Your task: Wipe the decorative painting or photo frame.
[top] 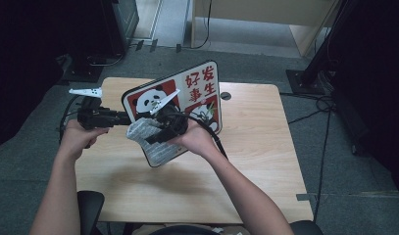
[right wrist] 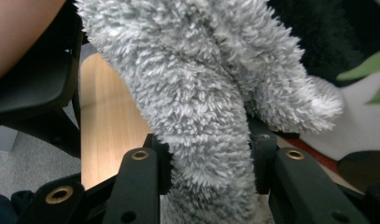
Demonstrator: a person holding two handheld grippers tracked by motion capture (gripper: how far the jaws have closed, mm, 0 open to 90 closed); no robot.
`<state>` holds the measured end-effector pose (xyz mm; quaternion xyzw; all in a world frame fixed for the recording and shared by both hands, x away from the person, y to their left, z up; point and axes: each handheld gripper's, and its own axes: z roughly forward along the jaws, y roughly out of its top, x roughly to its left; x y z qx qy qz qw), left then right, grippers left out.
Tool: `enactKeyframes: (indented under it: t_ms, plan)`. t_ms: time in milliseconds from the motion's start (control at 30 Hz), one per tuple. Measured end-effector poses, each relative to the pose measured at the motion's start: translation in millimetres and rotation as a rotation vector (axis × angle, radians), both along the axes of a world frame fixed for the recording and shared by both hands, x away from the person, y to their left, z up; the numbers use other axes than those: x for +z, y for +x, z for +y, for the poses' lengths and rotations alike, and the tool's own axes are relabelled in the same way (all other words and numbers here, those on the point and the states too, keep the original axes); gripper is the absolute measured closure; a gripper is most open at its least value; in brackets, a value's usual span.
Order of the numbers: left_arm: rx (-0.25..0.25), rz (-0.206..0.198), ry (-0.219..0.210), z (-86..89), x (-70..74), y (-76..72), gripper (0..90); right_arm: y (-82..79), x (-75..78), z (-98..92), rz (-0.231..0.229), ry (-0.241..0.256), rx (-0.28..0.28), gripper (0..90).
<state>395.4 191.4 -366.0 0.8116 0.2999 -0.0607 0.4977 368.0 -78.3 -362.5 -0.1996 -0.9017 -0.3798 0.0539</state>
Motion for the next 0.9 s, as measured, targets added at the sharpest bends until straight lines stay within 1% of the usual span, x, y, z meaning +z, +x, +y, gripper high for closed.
enactKeyframes:
  t_ms: [67,733,833,900]
  plan:
    - [0.0,0.001,0.001,-0.1,-0.1,0.1,60.6,-0.5,-3.7,-0.5,-0.003,-0.003,0.006,65.1]
    - [0.005,0.008,0.001,0.0,-1.7,0.7,58.9,-7.3,-35.7,-4.3,0.03,-0.023,0.008,64.6]
    - [0.007,0.008,0.002,-0.1,-1.8,0.7,58.7,-7.9,-41.9,-5.1,0.028,-0.02,0.012,64.6]
    - [0.008,0.009,0.001,0.1,-2.1,1.0,58.4,-8.7,-45.2,-5.5,0.034,-0.019,0.011,64.6]
